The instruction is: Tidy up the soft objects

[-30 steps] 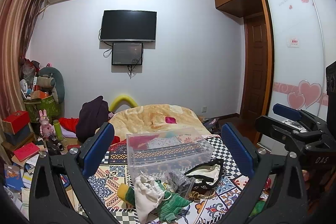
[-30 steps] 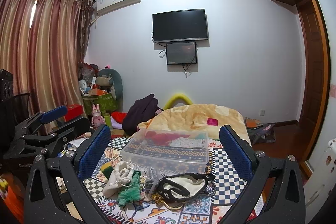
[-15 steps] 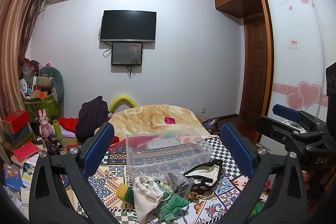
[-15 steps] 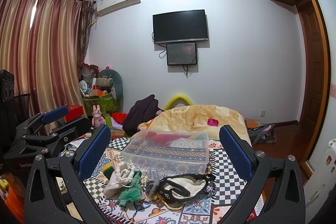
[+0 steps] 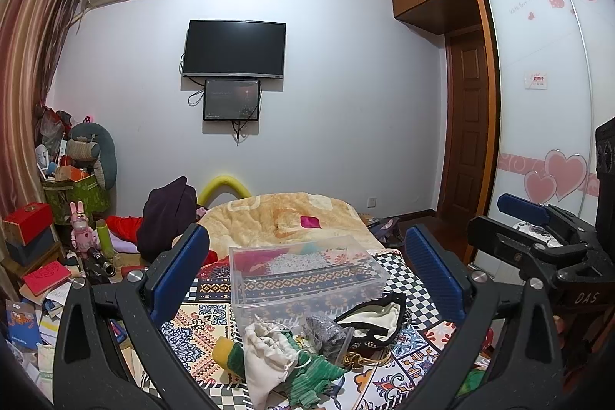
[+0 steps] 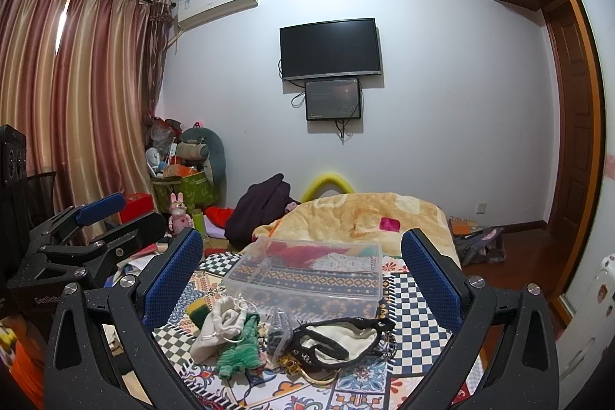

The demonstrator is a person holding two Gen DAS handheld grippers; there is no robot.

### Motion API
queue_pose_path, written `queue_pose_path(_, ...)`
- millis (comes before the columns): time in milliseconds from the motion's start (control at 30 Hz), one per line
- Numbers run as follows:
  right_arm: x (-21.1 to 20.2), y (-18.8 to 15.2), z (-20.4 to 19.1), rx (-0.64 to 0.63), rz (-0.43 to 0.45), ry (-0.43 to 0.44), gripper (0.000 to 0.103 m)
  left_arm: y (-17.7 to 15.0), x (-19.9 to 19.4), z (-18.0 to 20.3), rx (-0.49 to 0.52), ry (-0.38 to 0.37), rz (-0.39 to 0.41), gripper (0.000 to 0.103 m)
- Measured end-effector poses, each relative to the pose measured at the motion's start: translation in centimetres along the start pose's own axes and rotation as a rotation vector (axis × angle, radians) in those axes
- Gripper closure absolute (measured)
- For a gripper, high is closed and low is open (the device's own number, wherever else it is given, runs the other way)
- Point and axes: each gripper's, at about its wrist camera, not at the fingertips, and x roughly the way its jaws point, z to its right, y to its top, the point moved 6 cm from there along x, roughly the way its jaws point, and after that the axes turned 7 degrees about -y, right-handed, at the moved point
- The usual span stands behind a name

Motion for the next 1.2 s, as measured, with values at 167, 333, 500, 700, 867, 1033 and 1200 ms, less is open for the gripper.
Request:
queue_pose_path(167, 0.0, -0.1, 0.1, 0.005, -0.001, 0.002, 0.000, 0.2, -0.2, 0.1, 0.010, -0.001, 0.004, 0.000)
queue_pose_path(333, 0.0, -0.2, 0.2, 0.006, 0.000, 0.000, 0.000, 0.2, -0.3, 0.0, 0.008, -0.005, 0.006, 0.000)
queue_pose_path(500, 0.1, -0.3, 0.2, 0.008, -0.001, 0.000, 0.000, 0.1, -0.4, -0.1, 0.009, -0.006, 0.006, 0.000)
queue_pose_path(700, 0.2, -0.5, 0.3, 0.005, -0.004, -0.004, 0.000, -0.1, -0.2, -0.3, 0.005, -0.013, -0.001, 0.000)
queue_pose_path(867, 0.9, -1.0, 0.5, 0.007, -0.018, -0.004, 0.000, -0.8, 0.8, -0.8, -0.006, -0.005, -0.022, 0.000)
queue_pose_path(1033, 2.4, -2.4, 1.0, 0.011, -0.067, -0.010, 0.000, -2.8, 2.2, -1.9, -0.029, 0.001, -0.081, 0.000)
queue_pose_path(1200, 4.5, -4.9, 2.0, 0.030, -0.152, -0.015, 0.000, -5.5, 3.6, -3.7, -0.043, 0.027, -0.158, 0.000)
